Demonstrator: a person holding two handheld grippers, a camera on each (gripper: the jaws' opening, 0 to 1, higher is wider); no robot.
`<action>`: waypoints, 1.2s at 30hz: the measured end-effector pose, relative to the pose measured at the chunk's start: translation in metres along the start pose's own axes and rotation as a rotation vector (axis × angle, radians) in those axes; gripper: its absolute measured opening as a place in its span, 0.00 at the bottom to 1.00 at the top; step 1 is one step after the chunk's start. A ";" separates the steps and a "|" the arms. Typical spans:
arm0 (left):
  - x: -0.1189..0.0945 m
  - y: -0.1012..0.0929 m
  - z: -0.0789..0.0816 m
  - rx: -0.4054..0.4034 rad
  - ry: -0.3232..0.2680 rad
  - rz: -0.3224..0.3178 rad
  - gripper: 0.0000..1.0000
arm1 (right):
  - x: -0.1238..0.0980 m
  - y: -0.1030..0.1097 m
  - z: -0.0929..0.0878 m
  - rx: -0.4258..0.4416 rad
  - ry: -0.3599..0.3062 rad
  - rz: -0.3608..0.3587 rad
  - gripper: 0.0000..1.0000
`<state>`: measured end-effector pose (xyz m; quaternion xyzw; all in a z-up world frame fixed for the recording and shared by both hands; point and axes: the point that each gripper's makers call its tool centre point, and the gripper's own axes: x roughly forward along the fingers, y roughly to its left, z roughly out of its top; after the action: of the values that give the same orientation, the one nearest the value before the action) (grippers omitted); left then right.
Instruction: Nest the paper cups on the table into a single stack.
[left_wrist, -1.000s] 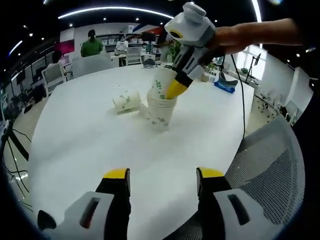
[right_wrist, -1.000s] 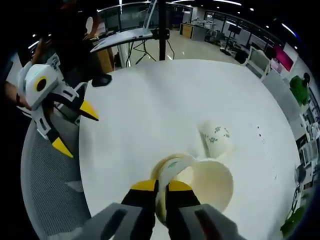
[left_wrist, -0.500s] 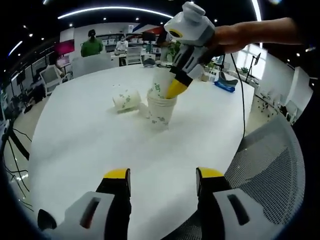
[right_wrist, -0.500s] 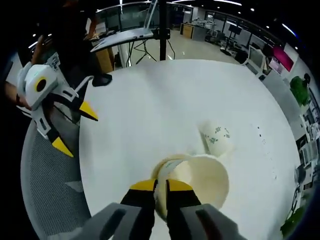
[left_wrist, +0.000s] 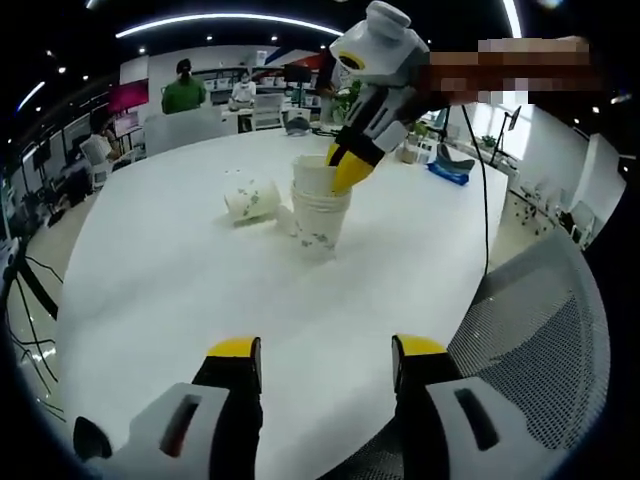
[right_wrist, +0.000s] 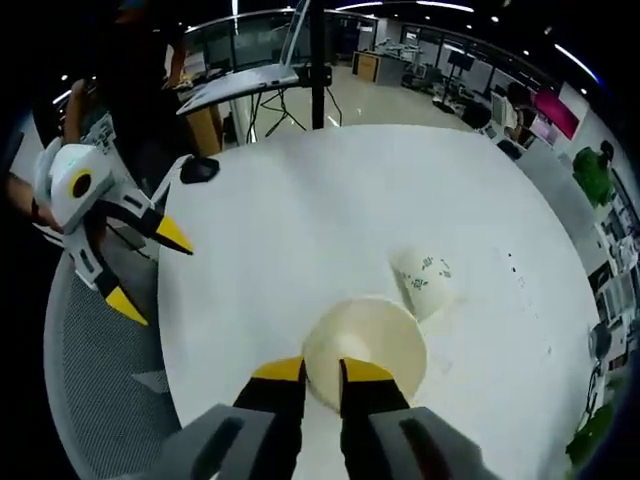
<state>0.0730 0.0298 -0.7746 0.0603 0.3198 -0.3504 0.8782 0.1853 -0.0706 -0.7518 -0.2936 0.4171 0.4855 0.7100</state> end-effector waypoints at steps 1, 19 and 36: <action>0.000 0.000 0.000 0.000 0.000 0.000 0.51 | 0.000 -0.001 0.001 0.004 -0.004 -0.004 0.12; 0.003 -0.001 -0.002 -0.001 -0.007 -0.013 0.50 | -0.047 -0.010 0.001 0.065 -0.172 -0.069 0.33; 0.002 -0.002 -0.003 -0.014 -0.009 -0.012 0.49 | -0.062 -0.048 -0.026 0.446 -0.352 -0.142 0.40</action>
<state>0.0715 0.0277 -0.7777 0.0508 0.3186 -0.3538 0.8779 0.2112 -0.1363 -0.7094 -0.0698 0.3624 0.3743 0.8507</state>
